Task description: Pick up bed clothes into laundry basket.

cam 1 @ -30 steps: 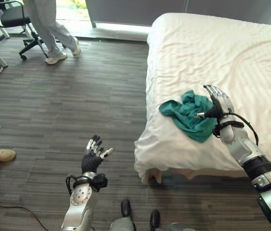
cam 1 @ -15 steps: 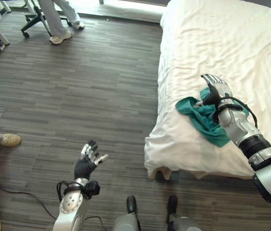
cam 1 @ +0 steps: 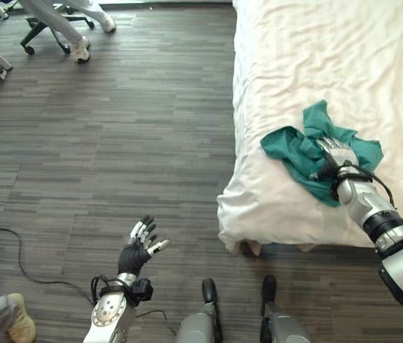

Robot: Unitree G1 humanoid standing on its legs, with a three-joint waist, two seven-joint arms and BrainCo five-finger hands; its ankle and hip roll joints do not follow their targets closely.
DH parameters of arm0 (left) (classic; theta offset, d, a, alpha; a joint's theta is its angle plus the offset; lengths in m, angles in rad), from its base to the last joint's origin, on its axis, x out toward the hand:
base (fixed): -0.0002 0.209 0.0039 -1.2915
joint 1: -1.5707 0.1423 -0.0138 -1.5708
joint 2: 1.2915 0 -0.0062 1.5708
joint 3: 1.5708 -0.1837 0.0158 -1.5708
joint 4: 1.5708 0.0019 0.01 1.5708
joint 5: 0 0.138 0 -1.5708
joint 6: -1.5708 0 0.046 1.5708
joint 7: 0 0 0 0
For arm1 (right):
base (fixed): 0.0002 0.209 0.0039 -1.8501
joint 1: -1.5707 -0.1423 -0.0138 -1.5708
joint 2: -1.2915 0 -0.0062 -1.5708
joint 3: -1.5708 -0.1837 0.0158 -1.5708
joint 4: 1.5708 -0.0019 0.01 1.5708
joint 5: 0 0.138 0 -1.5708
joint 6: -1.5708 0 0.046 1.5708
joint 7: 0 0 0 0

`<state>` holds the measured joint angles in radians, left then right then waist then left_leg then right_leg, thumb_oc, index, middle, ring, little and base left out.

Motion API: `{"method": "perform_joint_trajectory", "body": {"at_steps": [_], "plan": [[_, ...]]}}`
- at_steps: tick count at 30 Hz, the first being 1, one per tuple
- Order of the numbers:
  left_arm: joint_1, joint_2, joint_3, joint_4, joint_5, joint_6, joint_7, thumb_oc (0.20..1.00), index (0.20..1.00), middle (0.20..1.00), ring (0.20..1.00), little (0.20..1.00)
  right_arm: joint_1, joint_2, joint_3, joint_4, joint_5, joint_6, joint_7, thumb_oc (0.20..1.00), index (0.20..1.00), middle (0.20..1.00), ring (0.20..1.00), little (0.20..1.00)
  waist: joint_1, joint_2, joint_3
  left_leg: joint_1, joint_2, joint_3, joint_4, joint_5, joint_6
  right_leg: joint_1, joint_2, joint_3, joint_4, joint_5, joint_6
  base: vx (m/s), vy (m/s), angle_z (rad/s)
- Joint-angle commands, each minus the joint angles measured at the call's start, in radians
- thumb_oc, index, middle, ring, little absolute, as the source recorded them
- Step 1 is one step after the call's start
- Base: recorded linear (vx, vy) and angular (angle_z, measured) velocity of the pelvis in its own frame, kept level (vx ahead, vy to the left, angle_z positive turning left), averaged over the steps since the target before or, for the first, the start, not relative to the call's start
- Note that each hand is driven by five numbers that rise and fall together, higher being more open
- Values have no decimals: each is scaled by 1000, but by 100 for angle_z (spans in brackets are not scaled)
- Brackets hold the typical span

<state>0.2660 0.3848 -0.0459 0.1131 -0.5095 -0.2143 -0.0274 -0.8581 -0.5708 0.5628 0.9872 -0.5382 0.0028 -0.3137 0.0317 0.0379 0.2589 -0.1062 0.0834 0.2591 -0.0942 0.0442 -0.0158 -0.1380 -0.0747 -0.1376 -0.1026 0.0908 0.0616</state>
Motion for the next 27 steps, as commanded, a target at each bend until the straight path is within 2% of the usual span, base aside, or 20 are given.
{"method": "perform_joint_trajectory", "body": {"at_steps": [1, 6, 10, 11, 14, 16, 17, 18, 19, 21, 22, 23, 24, 25, 27], "plan": [[-30, 20, 16, -21, -63, -64, -11, 1000, 1000, 1000, 1000, 1000, -25, 18, 40, 123, 74, 6, 42, 200, 200, 200, 200, 200, 1, -58, 5, 2, 63, 32, 7, 29, -74, 7, -44, 5, 15, -18, 35, 0, 0, 0], [-15, 31, 22, -19, -57, -65, -19, 1000, 1000, 1000, 1000, 1000, -41, 11, 35, 123, 94, -3, 49, 200, 200, 200, 200, 200, -1, -54, 1, 28, 68, 33, 7, 24, -74, 34, -39, 3, 15, -22, 31, 0, 0, 0], [1, 39, 41, -23, -57, -66, -13, 1000, 1000, 1000, 1000, 1000, -108, -79, 37, 27, 107, -18, 43, 200, 200, 200, 200, 200, -7, -67, -9, 55, 73, 35, 7, 17, -74, 54, -41, 2, 15, -22, 33, -12, 17, 6], [6, 41, 51, -21, -58, -66, -6, 1000, 1000, 1000, 1000, 1000, -128, -115, 24, -36, 119, -27, 31, 200, 200, 200, 200, 200, -11, -79, -18, 66, 75, 38, 7, 12, -75, 63, -40, 1, 15, -20, 34, -6, 19, 7], [10, 39, 58, -15, -56, -65, 0, 1000, 1000, 1000, 1000, 1000, -103, -130, -41, -96, 182, -40, 0, 200, 200, 200, 200, 200, -14, -94, -24, 82, 78, 41, 7, 4, -74, 72, -38, 8, 15, -17, 34, -5, 7, 2], [14, 34, 67, -17, -62, -62, 11, 1000, 1000, 1000, 1000, 1000, -93, -124, -83, -170, 215, -43, -25, 200, 200, 200, 200, 200, -12, -113, -31, 101, 79, 37, 7, -8, -70, 80, -31, 26, 15, -17, 33, 23, 41, -6], [-93, 68, 79, 57, -65, -51, 65, 1000, 1000, 1000, 1000, 1000, -92, -82, -87, -258, 216, -35, -27, 200, 200, 200, 200, 200, -30, -123, -37, 117, 72, 31, 7, -23, -65, 80, -22, 51, 15, -19, 36, 112, 114, -32], [-219, 56, 29, 90, -4, -55, 187, 1000, 1000, 1000, 1000, 1000, -83, -26, -100, -302, 210, 14, -75, 200, 200, 200, 200, 200, -29, -149, -49, 147, 34, -18, 25, -58, -54, 80, -8, 99, 15, -11, 34, 87, 102, -46], [-221, 57, 29, 91, -3, -55, 188, 1000, 1000, 1000, 1000, 1000, -85, -26, -100, -302, 210, 14, -75, 200, 200, 200, 200, 200, -28, -151, -49, 144, 33, -16, 26, -55, -54, 77, -10, 101, 15, -7, 34, 91, 59, -69], [-260, 44, 68, 96, -14, -59, 214, 1000, 1000, 1000, 1000, 1000, -85, -45, -132, -387, 227, 0, -78, 200, 200, 200, 200, 200, -7, -179, -52, 131, -22, -156, 86, -100, -43, 84, 3, 146, 15, 1, 31, 29, 37, -83], [-252, 27, 85, 96, -30, -63, 218, 1000, 1000, 1000, 1000, 1000, -74, -70, -147, -445, 228, 5, -64, 200, 200, 200, 200, 200, -1, -188, -50, 124, -62, -231, 75, -106, -27, 76, 10, 166, 15, 19, 30, -34, 133, -105], [-249, 16, 89, 62, -35, -55, 209, 1000, 1000, 1000, 1000, 1000, -10, -87, -212, -525, 234, -2, -71, 200, 200, 200, 200, 200, -16, -185, -64, 140, -69, -244, 46, -103, -12, 73, 11, 168, 15, 22, 28, -27, 118, -104], [-247, 17, 87, 61, -35, -54, 209, 1000, 1000, 1000, 1000, 1000, -2, -88, -216, -531, 233, 1, -68, 200, 200, 200, 200, 200, -15, -182, -68, 147, -66, -245, 40, -111, -12, 78, 14, 166, 15, 12, 28, -12, 147, -84], [-246, 14, 76, 53, -34, -46, 207, 1000, 1000, 1000, 1000, 1000, 35, -97, -248, -574, 240, 4, -72, 200, 200, 200, 200, 200, -25, -187, -73, 153, -68, -235, 20, -86, -6, 75, 7, 166, 15, 28, 32, -12, 120, -37], [-246, 15, 62, 44, -9, -29, 207, 1000, 1000, 1000, 1000, 1000, 107, -81, -297, -644, 233, 7, -75, 200, 200, 200, 200, 200, -43, -196, -82, 166, -73, -224, 7, -84, 5, 73, 4, 171, 31, 43, 44, -27, 148, -4]]}}
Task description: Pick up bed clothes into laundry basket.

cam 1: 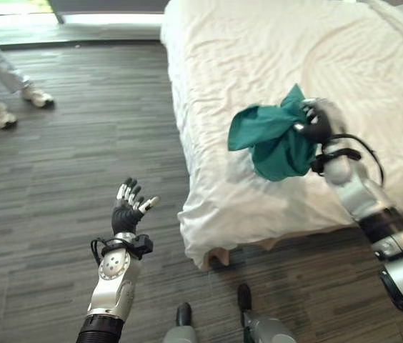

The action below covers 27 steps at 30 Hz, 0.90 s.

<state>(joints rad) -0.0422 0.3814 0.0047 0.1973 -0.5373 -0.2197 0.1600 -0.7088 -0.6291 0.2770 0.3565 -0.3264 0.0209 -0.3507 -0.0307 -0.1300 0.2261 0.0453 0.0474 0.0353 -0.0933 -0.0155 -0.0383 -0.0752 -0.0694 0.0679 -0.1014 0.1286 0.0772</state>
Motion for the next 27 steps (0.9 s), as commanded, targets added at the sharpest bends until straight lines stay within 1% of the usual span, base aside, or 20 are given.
{"method": "perform_joint_trajectory", "body": {"at_steps": [1, 2, 3, 5, 6, 10, 12, 13, 17, 22, 25, 27], "plan": [[63, 21, 3, -42, 28, -16, 19, 1000, 1000, 1000, 1000, 1000, -8, -11, -25, -41, 11, -12, -35, 200, 200, 200, 200, 200, 13, -25, -49, 24, -35, 7, 6, -37, 32, 11, 0, -33, 46, -4, 35, -18, 149, -12], [64, 26, 1, -45, 32, -13, 15, 1000, 1000, 1000, 1000, 1000, 1, -8, -27, -39, 7, -12, -36, 200, 200, 200, 200, 200, 8, -26, -44, 27, -38, 10, 6, -38, 37, 4, 1, -32, 70, -1, 41, -50, 155, -24], [57, 28, -10, -43, 38, -11, 16, 1000, 1000, 1000, 1000, 1000, 16, 8, -29, -30, 11, -14, -36, 200, 200, 200, 200, 200, 7, -33, -40, 30, -39, 15, 6, -38, 37, -5, 5, -25, 90, -4, 45, -92, 116, -31], [33, 40, -36, -31, 42, -7, 7, 1000, 1000, 1000, 1000, 1000, 19, 29, -10, 35, 23, -12, -33, 200, 200, 200, 200, 200, 7, -41, -36, 31, -41, 29, 6, -40, 42, -14, 5, -28, 94, -4, 50, -59, 86, -26], [32, 40, -36, -30, 42, -8, 6, 1000, 1000, 1000, 1000, 1000, 16, 29, -8, 39, 23, -14, -34, 200, 200, 200, 200, 200, 7, -41, -35, 32, -41, 30, 6, -40, 42, -13, 6, -27, 93, -4, 50, -16, 69, -18], [21, 52, -58, -20, 13, -9, -14, 1000, 1000, 1000, 1000, 1000, -69, 66, 57, 209, 60, -6, -29, 200, 200, 200, 200, 200, 21, -42, -40, 28, -42, 56, 6, -39, 39, 5, -14, -45, 54, 11, 48, 16, 74, -10], [33, 63, -63, -23, -7, -8, -31, 1000, 1000, 1000, 1000, 1000, -139, 68, 80, 317, 80, 2, -33, 200, 200, 200, 200, 200, 35, -47, -42, 15, -35, 67, 6, -37, 31, 11, -30, -67, 25, 29, 56, 54, 18, -1], [33, 63, -62, -23, -8, -8, -31, 1000, 1000, 1000, 1000, 1000, -142, 68, 82, 321, 81, 0, -34, 200, 200, 200, 200, 200, 34, -47, -42, 14, -35, 67, 6, -37, 31, 10, -30, -68, 25, 29, 56, 40, -10, 5], [57, 87, -54, -32, -18, -11, -57, 1000, 1000, 1000, 1000, 1000, -238, 58, 105, 419, 103, 5, -35, 200, 200, 200, 200, 200, 52, -58, -49, -2, -26, 72, 6, -31, 21, 19, -46, -97, 16, 29, 57, 39, -28, 14], [61, 111, -63, -45, -17, -9, -88, 1000, 1000, 1000, 1000, 1000, -307, 66, 147, 447, 108, 4, -29, 200, 200, 200, 200, 200, 64, -59, -51, -5, -21, 76, 6, -32, 15, 27, -55, -124, 15, 25, 54, 57, -30, 14], [29, 119, -93, -58, 0, -13, -97, 1000, 1000, 1000, 1000, 1000, -329, 85, 169, 435, 99, 1, -21, 200, 200, 200, 200, 200, 57, -58, -51, -8, -18, 76, 6, -31, 12, 19, -52, -122, 14, 20, 52, 44, -23, 8], [7, 137, -92, -76, 10, -19, -96, 1000, 1000, 1000, 1000, 1000, -330, 104, 178, 426, 102, -2, -18, 200, 200, 200, 200, 200, 55, -57, -52, -10, -15, 84, 6, -32, 11, 13, -50, -122, 14, 19, 55, 27, -35, 1]]}}
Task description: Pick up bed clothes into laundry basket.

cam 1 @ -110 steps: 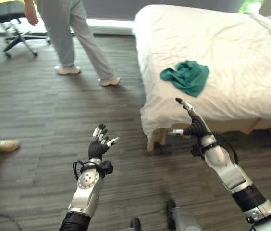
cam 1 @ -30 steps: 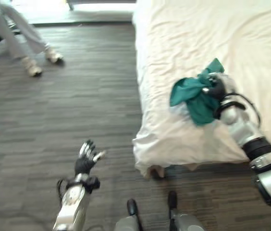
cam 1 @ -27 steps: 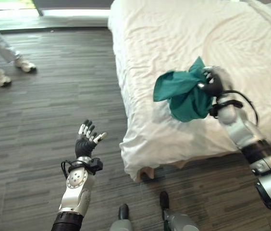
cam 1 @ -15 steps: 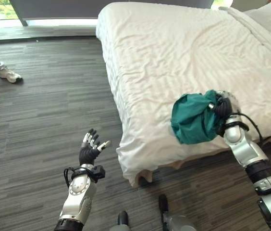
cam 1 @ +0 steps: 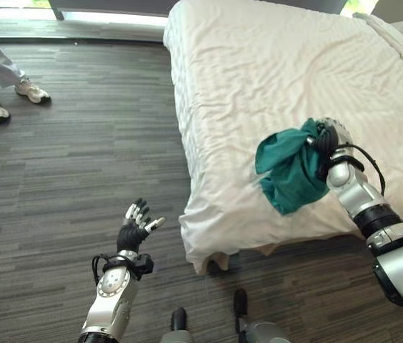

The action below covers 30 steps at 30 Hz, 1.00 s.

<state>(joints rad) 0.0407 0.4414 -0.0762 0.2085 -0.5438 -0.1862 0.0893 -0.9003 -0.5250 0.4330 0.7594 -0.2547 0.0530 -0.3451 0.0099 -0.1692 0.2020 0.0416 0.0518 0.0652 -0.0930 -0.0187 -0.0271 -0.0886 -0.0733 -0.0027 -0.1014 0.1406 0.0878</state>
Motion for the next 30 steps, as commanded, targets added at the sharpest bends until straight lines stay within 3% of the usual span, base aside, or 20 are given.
{"method": "perform_joint_trajectory", "body": {"at_steps": [1, 2, 4, 7, 8, 10, 14, 18, 21, 30], "plan": [[-95, 85, -15, -90, 35, -53, -17, 1000, 1000, 1000, 1000, 1000, -136, 16, 29, 19, 30, -34, -20, 200, 200, 200, 200, 200, 12, -18, -29, -7, -17, 60, 6, -28, -2, 23, -43, -50, 14, 9, 46, 57, -53, -6], [-201, 152, -40, -3, 219, -82, 83, 1000, 1000, 1000, 1000, 1000, -130, 46, 46, 39, 29, -43, -12, 200, 200, 200, 200, 200, 3, -21, -36, 0, -9, 68, 6, -34, -5, 26, -38, -44, 14, 5, 47, 46, -60, -13], [-322, 151, -129, 123, 327, -34, 136, 1000, 1000, 1000, 1000, 1000, -112, 99, 76, -11, 33, -52, -20, 200, 200, 200, 200, 200, -22, -33, -45, -1, -4, 94, 6, -33, -7, 11, -32, -24, 14, 12, 51, 28, -53, -25], [-462, 141, -180, 211, 324, -25, 157, 1000, 1000, 1000, 1000, 1000, -140, 157, 110, -17, 29, -39, -20, 200, 200, 200, 200, 200, -40, -31, -54, 5, 2, 109, 6, -36, -10, 4, -25, -8, 14, 14, 52, 26, -43, -37], [-470, 59, -237, 201, 295, -98, 158, 1000, 1000, 1000, 1000, 1000, -147, 189, 121, -1, 19, -48, -28, 200, 200, 200, 200, 200, -48, -38, -57, 9, 5, 113, 6, -37, -12, 5, -23, -3, 14, 11, 51, 18, -76, -25], [-501, -37, -288, 327, 298, -71, 181, 1000, 1000, 1000, 1000, 1000, -122, 218, 144, -42, 8, -60, -24, 200, 200, 200, 200, 200, -68, -46, -64, 12, 7, 123, 6, -37, -13, 3, -19, 6, 14, 10, 51, 12, -56, -19], [-493, -110, -352, 437, 310, -46, 167, 1000, 1000, 1000, 1000, 1000, -136, 257, 163, -83, 10, -71, -18, 200, 200, 200, 200, 200, -77, -39, -70, 25, 8, 129, 6, -46, -10, 12, -16, 16, 14, 1, 48, 37, -45, -27], [-426, -147, -381, 379, 298, -39, 145, 1000, 1000, 1000, 1000, 1000, -168, 265, 167, -72, 22, -74, -15, 200, 200, 200, 200, 200, -66, -38, -66, 26, 7, 127, 6, -47, -8, 14, -14, 17, 14, -2, 46, 10, -35, -12], [-377, -189, -405, 462, 312, -26, 130, 1000, 1000, 1000, 1000, 1000, -183, 272, 160, -48, 52, -86, -14, 200, 200, 200, 200, 200, -59, -43, -63, 27, 8, 124, 6, -46, -7, 16, -12, 18, 14, -5, 41, 4, -40, -1], [-370, -170, -368, 437, 446, -7, 262, 1000, 1000, 1000, 1000, 1000, -82, 306, 132, -184, 184, -154, 30, 200, 200, 200, 200, 200, -58, -49, -65, 26, 5, 140, 6, -37, -5, 15, -13, 22, 14, 8, 41, -5, -15, -4]]}}
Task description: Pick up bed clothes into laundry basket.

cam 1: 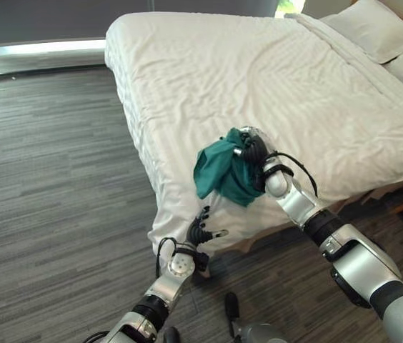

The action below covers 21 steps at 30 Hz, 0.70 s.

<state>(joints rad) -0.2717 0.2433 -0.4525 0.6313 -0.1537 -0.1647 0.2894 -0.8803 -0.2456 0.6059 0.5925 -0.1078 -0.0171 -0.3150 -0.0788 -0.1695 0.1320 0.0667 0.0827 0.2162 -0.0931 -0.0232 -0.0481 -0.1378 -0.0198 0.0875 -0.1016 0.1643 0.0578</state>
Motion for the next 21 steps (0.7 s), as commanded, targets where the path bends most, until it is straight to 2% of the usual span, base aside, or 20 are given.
{"method": "perform_joint_trajectory", "body": {"at_steps": [1, 7, 8, 9, 10, 11, 13, 16, 21], "plan": [[-57, 35, 18, 13, 69, -30, 80, 1000, 1000, 1000, 1000, 1000, -89, 29, -44, -27, 43, -88, 6, 200, 200, 200, 200, 200, 32, -47, 4, 2, -27, -10, 6, -33, 17, 65, -68, -69, 14, -15, 71, 7, 5, -6], [-21, 56, 56, 16, 109, -37, 132, 1000, 1000, 1000, 1000, 1000, -58, 29, -54, -26, 43, -89, 13, 200, 200, 200, 200, 200, 35, -40, -4, 5, -27, -15, 6, -33, 16, 70, -72, -78, 14, -19, 69, 9, 17, 0], [-136, 722, 365, 90, -125, -103, 20, 1000, 1000, 1000, 1000, 1000, -6, -82, -42, -116, 112, -151, 115, 200, 200, 200, 200, 200, 59, 13, -6, 13, -22, -12, 6, -39, 12, 79, -70, -81, 14, -20, 74, 57, 119, 1], [-307, 580, 173, -51, -47, -91, 56, 1000, 1000, 1000, 1000, 1000, -14, -43, -12, -193, 110, -105, 72, 200, 200, 200, 200, 200, 18, 12, -9, 16, -23, -7, 6, -41, 11, 81, -76, -84, 14, -23, 80, 42, 113, -2], [-321, 574, 160, -46, -45, -89, 60, 1000, 1000, 1000, 1000, 1000, -11, -51, -19, -198, 110, -102, 72, 200, 200, 200, 200, 200, 28, 11, -8, 13, -24, -7, 6, -38, 11, 78, -76, -84, 14, -20, 79, -9, 30, -19], [-351, 422, 172, -288, -48, -113, 115, 1000, 1000, 1000, 1000, 1000, -22, -31, 20, -140, 65, -84, 57, 200, 200, 200, 200, 200, 27, 7, -7, 11, -26, -11, 6, -41, 10, 74, -78, -86, 14, -22, 82, -25, -2, -21], [-282, 361, 221, -445, -15, -135, 103, 1000, 1000, 1000, 1000, 1000, -36, -56, 5, -97, 31, -64, 59, 200, 200, 200, 200, 200, 39, -10, -4, 4, -27, -23, 6, -41, 9, 71, -76, -90, 14, -23, 83, -34, -28, -14], [-201, 284, 238, -593, 22, -145, 81, 1000, 1000, 1000, 1000, 1000, -51, -83, -16, -80, 3, -39, 65, 200, 200, 200, 200, 200, 51, -35, 3, -5, -26, -33, 6, -40, 12, 68, -75, -93, 14, -24, 84, -24, -34, 12], [-161, 229, 233, -693, 36, -135, 49, 1000, 1000, 1000, 1000, 1000, -75, -66, -21, -45, -28, -14, 65, 200, 200, 200, 200, 200, 60, -56, 10, -11, -26, -38, 6, -39, 15, 64, -70, -92, 14, -17, 84, -9, -5, 0]]}}
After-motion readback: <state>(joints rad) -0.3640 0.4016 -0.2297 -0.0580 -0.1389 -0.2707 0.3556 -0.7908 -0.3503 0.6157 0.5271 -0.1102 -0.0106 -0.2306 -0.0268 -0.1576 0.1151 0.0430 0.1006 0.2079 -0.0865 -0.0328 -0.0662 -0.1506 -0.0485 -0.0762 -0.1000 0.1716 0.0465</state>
